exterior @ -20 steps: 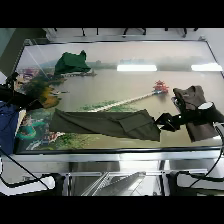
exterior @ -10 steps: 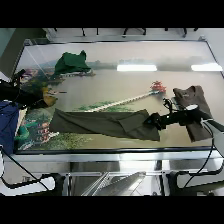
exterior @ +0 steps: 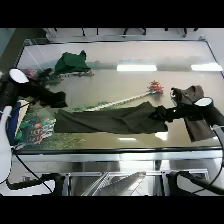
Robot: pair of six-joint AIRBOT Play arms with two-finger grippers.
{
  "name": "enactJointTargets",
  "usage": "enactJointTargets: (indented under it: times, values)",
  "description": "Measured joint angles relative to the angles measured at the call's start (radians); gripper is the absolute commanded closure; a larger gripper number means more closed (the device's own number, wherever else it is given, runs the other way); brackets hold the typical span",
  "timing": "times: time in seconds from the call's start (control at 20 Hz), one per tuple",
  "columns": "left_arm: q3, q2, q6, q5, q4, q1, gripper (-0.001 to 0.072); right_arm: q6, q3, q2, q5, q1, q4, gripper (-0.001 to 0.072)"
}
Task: Fold the shirts.
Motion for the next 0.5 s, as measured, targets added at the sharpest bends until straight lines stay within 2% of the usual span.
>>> enactJointTargets:
  times: [0.25, 0.5]
  values:
    - [-0.088, -0.049, -0.015, 0.279, -0.077, -0.303, 0.0693, 0.174, 0.205, 0.106, 0.071, 0.059, -0.071, 0.069]
    - [0.036, -0.258, -0.027, 0.402, -0.111, -0.504, 0.0693, 0.298, 0.402, 0.081, 0.108, 0.15, -0.088, 0.0689]
